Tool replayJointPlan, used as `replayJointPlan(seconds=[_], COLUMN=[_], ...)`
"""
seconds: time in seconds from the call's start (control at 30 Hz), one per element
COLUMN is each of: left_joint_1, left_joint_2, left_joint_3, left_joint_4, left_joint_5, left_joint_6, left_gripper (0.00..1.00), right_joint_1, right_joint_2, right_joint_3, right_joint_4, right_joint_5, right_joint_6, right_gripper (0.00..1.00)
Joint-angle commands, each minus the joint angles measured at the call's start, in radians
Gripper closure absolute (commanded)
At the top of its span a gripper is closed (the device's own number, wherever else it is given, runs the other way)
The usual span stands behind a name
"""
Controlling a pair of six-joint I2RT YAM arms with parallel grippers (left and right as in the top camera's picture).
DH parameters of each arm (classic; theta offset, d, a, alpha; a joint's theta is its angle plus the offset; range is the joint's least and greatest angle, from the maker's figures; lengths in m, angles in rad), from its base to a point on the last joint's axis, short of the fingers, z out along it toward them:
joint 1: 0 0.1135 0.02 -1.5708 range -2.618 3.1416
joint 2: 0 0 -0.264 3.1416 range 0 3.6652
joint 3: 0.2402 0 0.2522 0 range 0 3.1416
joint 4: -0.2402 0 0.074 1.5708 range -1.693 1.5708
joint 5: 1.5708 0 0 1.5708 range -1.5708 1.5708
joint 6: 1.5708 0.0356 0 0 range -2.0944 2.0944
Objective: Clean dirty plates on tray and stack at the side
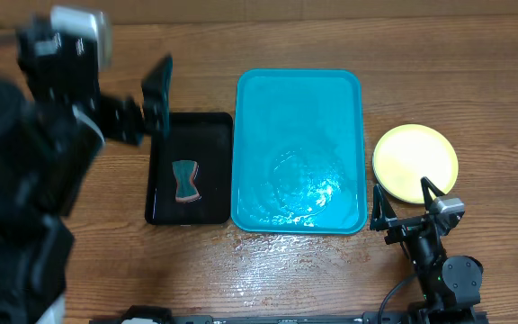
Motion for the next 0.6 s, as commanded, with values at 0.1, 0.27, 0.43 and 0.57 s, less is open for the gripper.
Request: replayJointPlan(seconds=[0.1, 0.27, 0.43, 0.57], left_joint_1=[0.006, 0.032, 0.078, 0.085], left_joint_2=[-0.282, -0.504, -0.696, -0.829], left_joint_3=[-0.522, -0.853, -1.121, -1.299], left_joint_4=[0.241, 0.425, 0.574, 0.673], left_joint_5=[-0.006, -0.029, -0.056, -0.055], left_joint_6=[0.026, -0.053, -0.158, -0.158], left_gripper=[0.00, 0.00, 0.00, 0.00], right_joint_1=[0.005, 0.005, 0.005, 0.005], right_joint_2=[-0.010, -0.010, -0.010, -0.010], right_joint_3=[-0.010, -0.010, -0.010, -0.010], right_joint_4=[0.004, 0.004, 0.004, 0.004], right_joint_5=[-0.001, -0.001, -0.001, -0.001], right_joint_6=[-0.004, -0.003, -0.004, -0.003], right_gripper=[0.00, 0.00, 0.00, 0.00])
